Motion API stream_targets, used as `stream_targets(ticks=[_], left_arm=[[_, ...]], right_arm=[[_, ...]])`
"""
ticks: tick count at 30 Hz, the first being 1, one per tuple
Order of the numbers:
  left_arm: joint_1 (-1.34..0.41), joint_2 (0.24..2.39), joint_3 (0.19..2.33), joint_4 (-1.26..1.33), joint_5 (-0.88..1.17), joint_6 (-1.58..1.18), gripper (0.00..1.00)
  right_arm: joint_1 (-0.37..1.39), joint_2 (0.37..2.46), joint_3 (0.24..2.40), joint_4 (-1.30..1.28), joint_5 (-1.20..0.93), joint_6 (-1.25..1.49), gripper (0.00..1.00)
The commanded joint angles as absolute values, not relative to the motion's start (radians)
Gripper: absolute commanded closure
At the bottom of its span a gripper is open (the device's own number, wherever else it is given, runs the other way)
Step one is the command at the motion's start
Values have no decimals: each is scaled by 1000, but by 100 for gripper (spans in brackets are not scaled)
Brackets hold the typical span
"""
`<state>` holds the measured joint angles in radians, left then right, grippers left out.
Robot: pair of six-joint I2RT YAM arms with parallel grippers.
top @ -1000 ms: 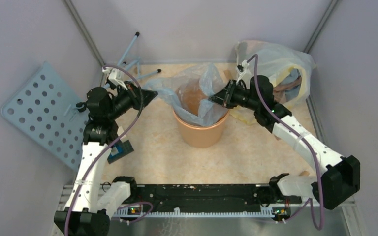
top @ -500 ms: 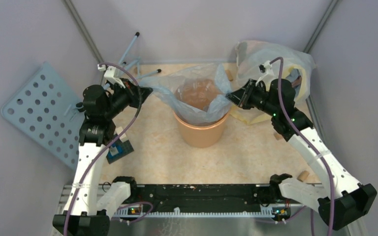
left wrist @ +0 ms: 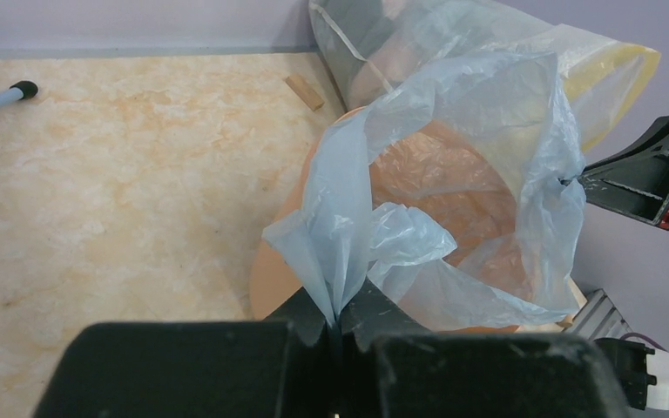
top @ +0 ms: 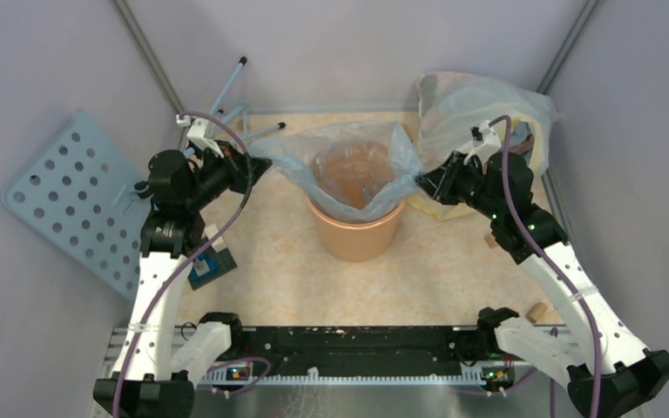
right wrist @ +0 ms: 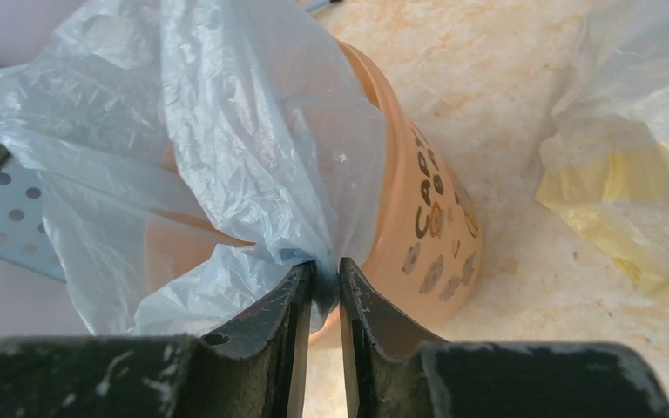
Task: Put the trash bags into the trash bin
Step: Move the trash bin to the center of the board.
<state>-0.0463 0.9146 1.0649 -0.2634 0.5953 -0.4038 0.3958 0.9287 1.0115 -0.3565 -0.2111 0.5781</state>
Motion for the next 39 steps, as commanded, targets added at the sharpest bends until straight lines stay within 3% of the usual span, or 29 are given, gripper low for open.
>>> stream_targets(ticks=[1, 5, 15, 17, 18, 31, 35, 39], left_arm=[[-42, 918, 1100, -252, 617, -384, 100], [-41, 917, 1099, -253, 617, -382, 100], [-42, 943, 1076, -218, 699, -429, 100], [-42, 946, 1073, -211, 712, -436, 100], [-42, 947, 1072, -208, 722, -441, 100], [-42, 944, 1074, -181, 784, -476, 100], [-42, 938, 1073, -184, 785, -474, 100], [-42, 936, 1077, -186, 785, -473, 100]], right_arm=[[383, 890, 1014, -398, -140, 534, 81], [383, 875, 1027, -457, -81, 493, 77], [383, 844, 1052, -515, -109, 412, 42], [383, 836, 1083, -538, -114, 393, 15], [383, 831, 1101, -550, -107, 385, 11], [383, 897, 1280, -549, -291, 345, 10], [384, 969, 1338, -579, -237, 375, 18], [395, 1023, 1382, -598, -174, 398, 19]])
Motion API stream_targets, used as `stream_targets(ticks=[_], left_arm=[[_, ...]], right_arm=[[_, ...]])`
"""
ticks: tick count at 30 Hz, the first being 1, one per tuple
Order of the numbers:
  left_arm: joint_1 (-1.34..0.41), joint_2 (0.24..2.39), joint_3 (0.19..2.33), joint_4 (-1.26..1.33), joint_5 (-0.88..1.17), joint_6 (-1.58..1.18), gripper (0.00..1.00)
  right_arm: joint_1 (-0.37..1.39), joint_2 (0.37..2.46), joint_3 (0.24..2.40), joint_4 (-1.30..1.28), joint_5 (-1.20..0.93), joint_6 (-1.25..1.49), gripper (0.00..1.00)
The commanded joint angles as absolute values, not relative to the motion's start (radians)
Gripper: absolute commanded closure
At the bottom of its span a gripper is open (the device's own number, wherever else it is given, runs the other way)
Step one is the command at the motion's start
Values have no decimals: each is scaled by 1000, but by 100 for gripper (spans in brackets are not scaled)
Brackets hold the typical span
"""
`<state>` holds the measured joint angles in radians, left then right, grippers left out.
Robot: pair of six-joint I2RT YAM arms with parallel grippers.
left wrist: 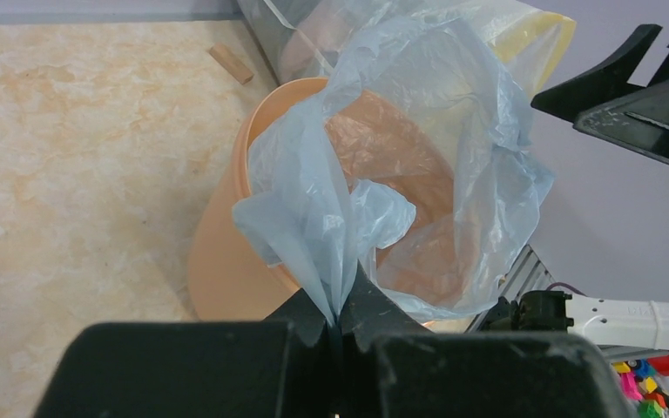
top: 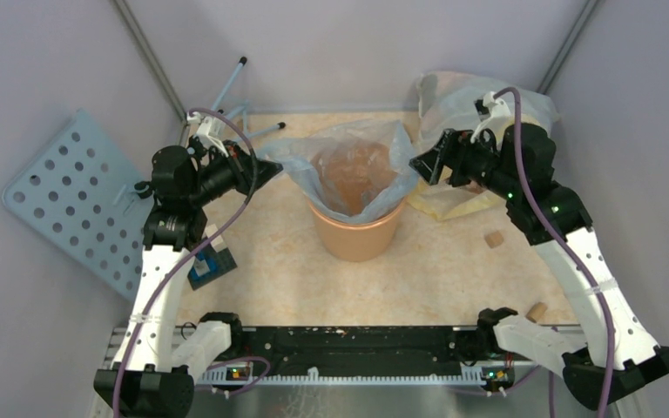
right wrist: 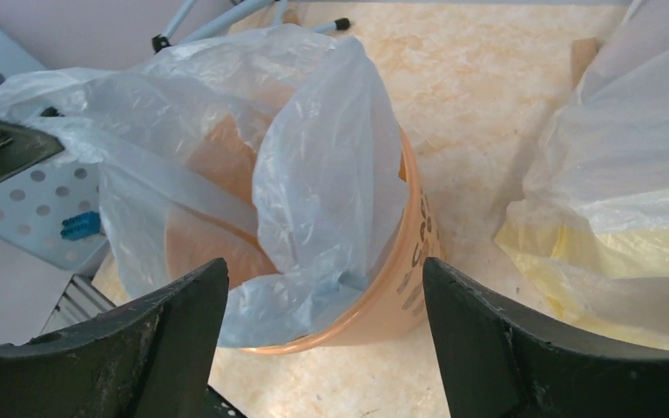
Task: Put the trash bags into the trash bin
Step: Move the trash bin to the center of the board.
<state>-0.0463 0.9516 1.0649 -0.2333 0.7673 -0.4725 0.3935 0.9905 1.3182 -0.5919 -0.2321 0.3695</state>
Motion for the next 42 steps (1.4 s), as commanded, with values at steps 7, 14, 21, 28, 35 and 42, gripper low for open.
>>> stream_targets(ticks=[7, 14, 21, 28, 35, 42], left_arm=[[-41, 939, 1077, -193, 785, -467, 100], [-42, 935, 1078, -213, 783, -446, 100], [-42, 915, 1094, -325, 747, -404, 100], [-42, 881, 1127, -475, 773, -390, 100], [-41, 859, 1087, -620, 712, -327, 100], [-41, 846, 1141, -768, 676, -270, 100]], right_arm=[[424, 1077, 1379, -598, -159, 382, 28], [425, 1074, 1355, -602, -131, 371, 63], [425, 1040, 1314, -639, -24, 345, 100], [424, 1008, 1253, -641, -3, 333, 100], [423, 1006, 1183, -638, 61, 335, 100], [423, 1005, 1157, -672, 55, 334, 100]])
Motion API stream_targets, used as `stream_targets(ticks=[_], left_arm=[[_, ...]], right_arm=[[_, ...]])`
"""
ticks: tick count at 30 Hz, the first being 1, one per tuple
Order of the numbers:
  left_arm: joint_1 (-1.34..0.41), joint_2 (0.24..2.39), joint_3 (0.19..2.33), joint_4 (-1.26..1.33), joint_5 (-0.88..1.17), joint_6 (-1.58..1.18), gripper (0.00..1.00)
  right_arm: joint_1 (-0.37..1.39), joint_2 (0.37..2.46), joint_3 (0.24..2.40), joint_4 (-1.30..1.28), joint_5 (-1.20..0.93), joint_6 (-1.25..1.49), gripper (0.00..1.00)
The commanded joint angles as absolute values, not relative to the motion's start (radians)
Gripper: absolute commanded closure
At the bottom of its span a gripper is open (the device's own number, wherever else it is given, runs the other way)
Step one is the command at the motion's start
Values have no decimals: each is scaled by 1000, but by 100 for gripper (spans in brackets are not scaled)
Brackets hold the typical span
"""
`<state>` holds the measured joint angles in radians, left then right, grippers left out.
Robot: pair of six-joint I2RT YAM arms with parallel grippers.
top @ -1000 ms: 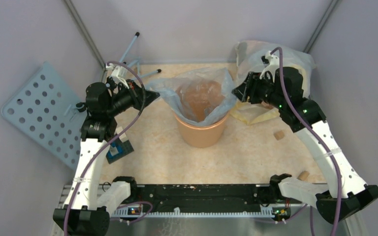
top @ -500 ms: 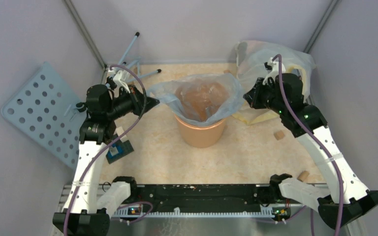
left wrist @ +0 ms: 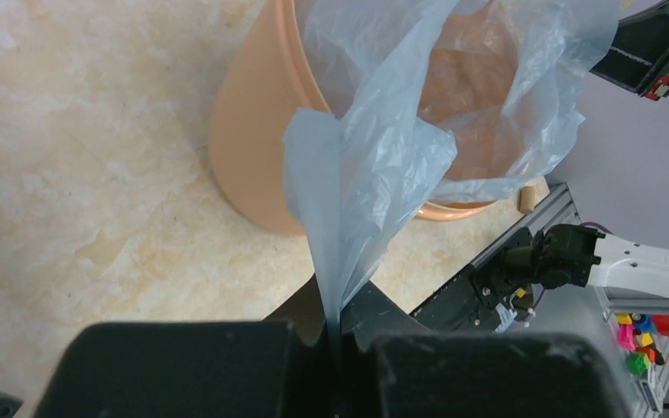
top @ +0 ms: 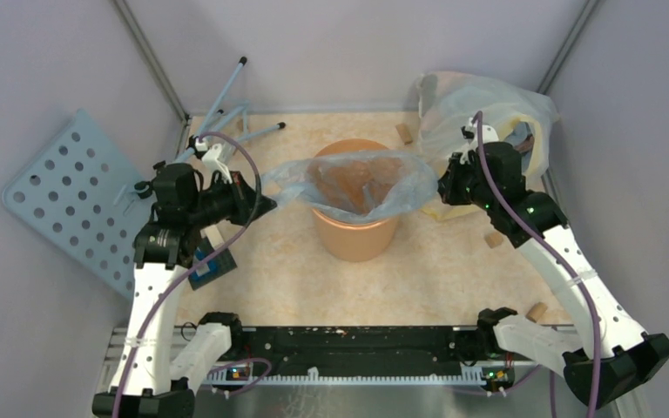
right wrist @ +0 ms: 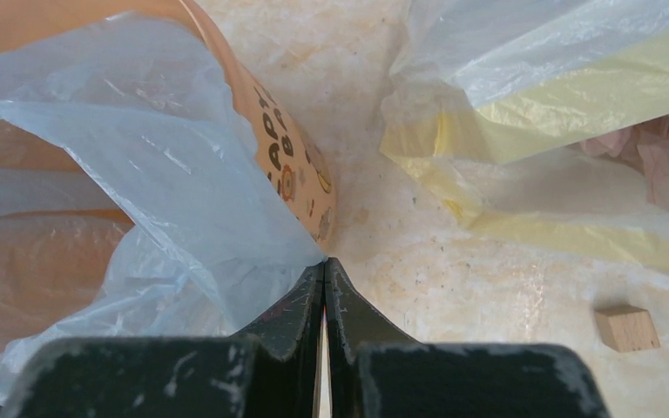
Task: Put the trash bags into the trash bin
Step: Move the trash bin to the center of the board.
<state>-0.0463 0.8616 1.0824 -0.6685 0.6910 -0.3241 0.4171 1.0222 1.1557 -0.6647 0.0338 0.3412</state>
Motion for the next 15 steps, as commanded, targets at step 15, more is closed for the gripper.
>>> stream_targets(ticks=[15], left_arm=[[-44, 734, 983, -885, 463, -232, 100]], right_arm=[[424, 1009, 1080, -662, 133, 365, 100]])
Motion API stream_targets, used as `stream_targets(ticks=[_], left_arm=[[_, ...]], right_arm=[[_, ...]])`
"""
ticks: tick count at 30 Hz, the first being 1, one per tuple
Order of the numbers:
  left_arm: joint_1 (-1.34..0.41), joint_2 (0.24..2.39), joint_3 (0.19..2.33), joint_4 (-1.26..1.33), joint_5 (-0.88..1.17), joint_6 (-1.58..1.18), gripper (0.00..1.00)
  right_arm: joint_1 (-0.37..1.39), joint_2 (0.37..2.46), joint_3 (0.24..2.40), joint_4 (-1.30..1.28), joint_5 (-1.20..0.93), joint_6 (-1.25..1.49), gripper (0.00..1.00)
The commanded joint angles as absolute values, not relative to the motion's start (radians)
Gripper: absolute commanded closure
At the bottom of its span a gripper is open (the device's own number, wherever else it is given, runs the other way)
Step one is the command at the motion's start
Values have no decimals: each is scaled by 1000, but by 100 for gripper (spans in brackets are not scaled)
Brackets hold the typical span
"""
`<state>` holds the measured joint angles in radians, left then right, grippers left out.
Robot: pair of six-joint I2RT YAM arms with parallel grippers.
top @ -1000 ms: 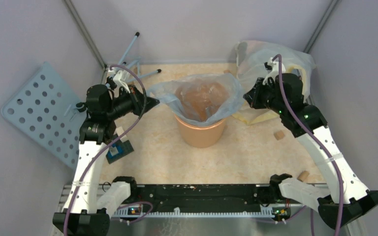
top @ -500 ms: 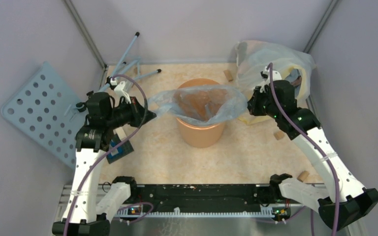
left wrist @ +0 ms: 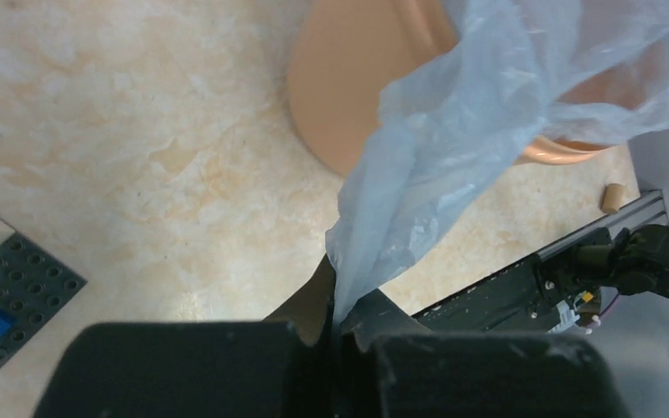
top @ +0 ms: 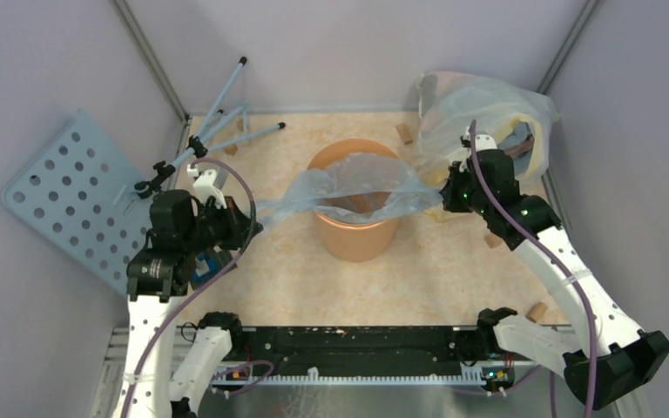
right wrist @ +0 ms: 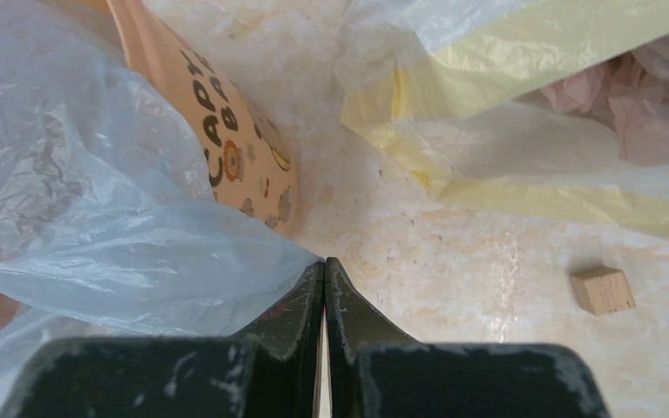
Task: Put the trash bags into the trash bin
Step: Move the trash bin to the center of the board.
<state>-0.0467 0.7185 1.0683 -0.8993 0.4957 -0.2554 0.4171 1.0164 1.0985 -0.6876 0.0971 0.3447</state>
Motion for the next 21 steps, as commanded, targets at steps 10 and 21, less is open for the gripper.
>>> stream_targets(ticks=[10, 21], left_arm=[[-42, 834, 928, -794, 309, -205, 100], [-42, 966, 907, -619, 383, -243, 100]], right_arm=[[423, 1019, 1044, -587, 268, 385, 100], [424, 1084, 1010, -448, 247, 394, 100]])
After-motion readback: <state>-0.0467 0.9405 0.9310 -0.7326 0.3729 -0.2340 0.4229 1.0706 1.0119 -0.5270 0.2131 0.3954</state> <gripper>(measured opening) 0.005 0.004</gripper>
